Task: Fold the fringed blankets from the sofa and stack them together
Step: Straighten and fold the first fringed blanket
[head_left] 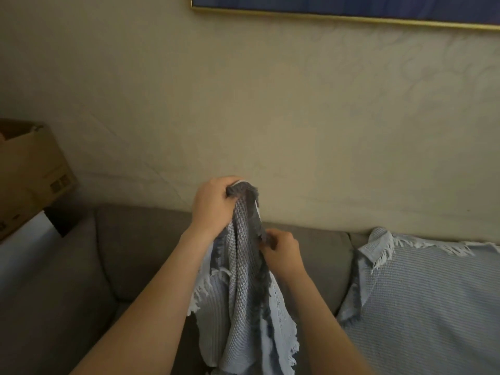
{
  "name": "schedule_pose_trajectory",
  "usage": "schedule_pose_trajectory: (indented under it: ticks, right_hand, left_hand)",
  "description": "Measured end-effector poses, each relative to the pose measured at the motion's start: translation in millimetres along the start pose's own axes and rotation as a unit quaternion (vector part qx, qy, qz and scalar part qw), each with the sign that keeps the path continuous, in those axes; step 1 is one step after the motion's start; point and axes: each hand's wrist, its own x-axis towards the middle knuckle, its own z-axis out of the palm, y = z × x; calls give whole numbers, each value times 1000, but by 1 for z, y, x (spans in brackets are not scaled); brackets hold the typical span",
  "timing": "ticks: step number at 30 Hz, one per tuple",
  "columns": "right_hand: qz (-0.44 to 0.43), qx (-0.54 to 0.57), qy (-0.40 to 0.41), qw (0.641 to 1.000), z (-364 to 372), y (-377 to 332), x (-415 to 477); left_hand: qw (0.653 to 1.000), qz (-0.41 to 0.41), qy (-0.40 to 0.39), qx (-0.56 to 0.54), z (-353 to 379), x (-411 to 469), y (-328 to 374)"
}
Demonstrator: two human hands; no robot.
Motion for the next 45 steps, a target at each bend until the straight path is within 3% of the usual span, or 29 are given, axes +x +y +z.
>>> schedule_pose_trajectory:
  ticks: [7, 12, 15, 17, 21, 26, 28, 33, 45]
  right_hand:
    - [-85, 17, 54, 995, -14, -23, 23]
    - [-115, 141, 111, 977, -14, -38, 13]
    - [-183, 13, 182, 966, -7, -41, 6]
    - [-182, -61, 198, 961, 0, -39, 8]
    - [-158, -47, 156, 974, 8, -46, 11]
    - [-116, -41, -5, 992, 7, -48, 12]
    - [-99, -49, -29, 994, 8, -42, 14]
    - [-65, -68, -25, 995, 3, -26, 18]
    - [-89, -77, 53, 992, 3, -20, 8]
  left_hand:
    - [993, -35, 114, 12, -16, 21, 7]
    - [990, -43, 132, 3, -23, 28, 0]
    - [990, -28, 139, -12, -23, 29, 3]
    - [990, -16, 139, -15, -24, 29, 6]
    - [991, -14, 131, -15, -24, 29, 7]
    - [991, -37, 131, 3, -25, 31, 7]
    - [991, -46, 126, 5, -25, 32, 5]
    - [993, -35, 113, -6, -27, 26, 3]
    - [993, -45, 106, 6, -24, 21, 1]
